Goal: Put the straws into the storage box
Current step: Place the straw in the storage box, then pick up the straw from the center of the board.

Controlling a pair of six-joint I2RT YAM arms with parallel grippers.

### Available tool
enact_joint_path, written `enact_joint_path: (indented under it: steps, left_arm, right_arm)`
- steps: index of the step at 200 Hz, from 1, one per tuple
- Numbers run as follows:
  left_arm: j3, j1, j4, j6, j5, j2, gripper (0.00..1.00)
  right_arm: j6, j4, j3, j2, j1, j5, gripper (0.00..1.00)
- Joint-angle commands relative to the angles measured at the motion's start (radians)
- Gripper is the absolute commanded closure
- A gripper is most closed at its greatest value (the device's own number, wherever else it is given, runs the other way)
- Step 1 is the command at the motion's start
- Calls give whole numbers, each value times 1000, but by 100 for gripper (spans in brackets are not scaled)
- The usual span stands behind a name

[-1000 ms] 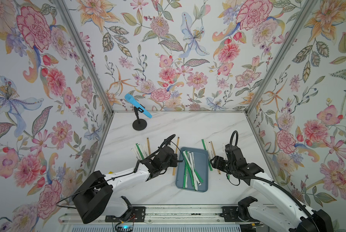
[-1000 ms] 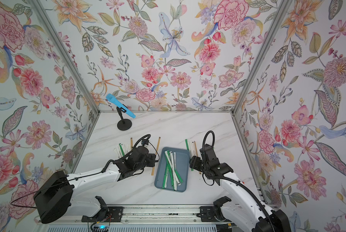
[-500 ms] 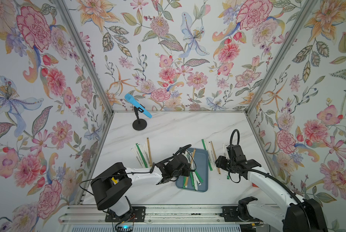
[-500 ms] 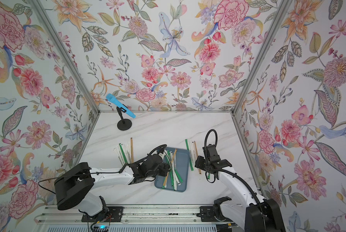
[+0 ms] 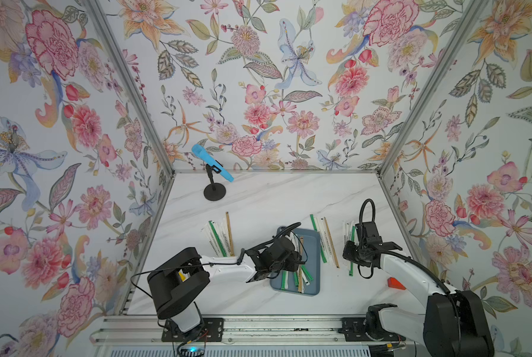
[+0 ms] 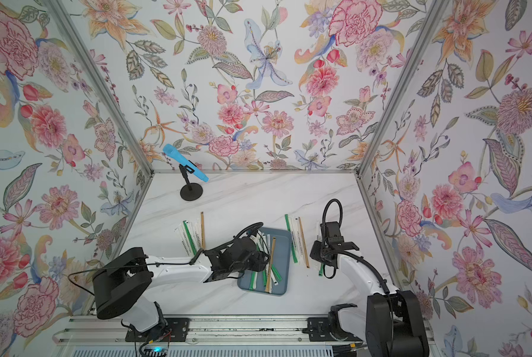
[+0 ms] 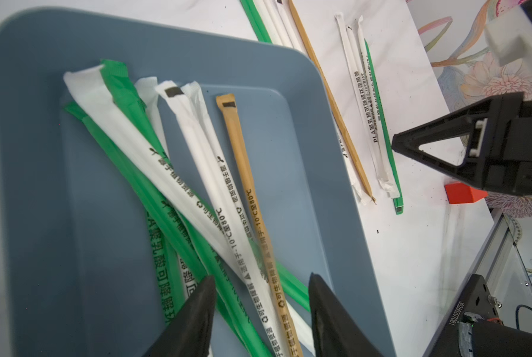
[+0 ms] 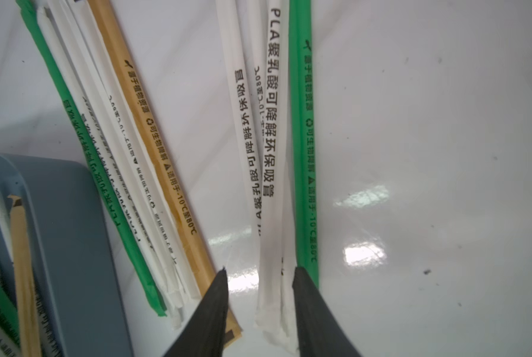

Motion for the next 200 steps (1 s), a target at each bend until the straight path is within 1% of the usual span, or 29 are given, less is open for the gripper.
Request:
enact_joint_path:
  steps: [1,19,22,32,69,90,113,127,137,162,200]
  left_arm:
    - [31,-12,-61,28,-77,-44,44]
    - [37,-10,-103,46,-125,-65,42]
    - [39,-9,-111,49,-132,-96,41]
    - [39,-5,-134,58,-149,-114,41]
    - [-8,37,-148,59,-154,-166,40]
    - [-30,60,-157,63,-168,-204,40]
    - [-49,89,-177,73,-183,-243,40]
    - [-61,113,-194,81,-191,-266,40]
    - [-72,131,-200,85,-194,-287,40]
    - [-101,182,-224,98,-208,-348,40]
    - [-137,274,-265,128,-216,-415,39]
  right_arm:
    - [-26,-19,29,31,-8,14,68]
    - [-29,-19,34,45,-9,19,70]
    - [-31,-19,35,48,-9,19,71]
    - [-37,-19,39,56,-9,23,72]
    - [-50,-19,41,92,-13,37,80]
    - [-53,-19,41,103,-14,33,87]
    - [-55,-19,45,105,-15,33,89]
    - [-60,-17,50,109,-17,32,95]
    - [-59,-21,51,98,-17,24,100]
    - [-44,-58,59,33,-6,17,100]
    - [-6,-158,89,-97,68,34,100]
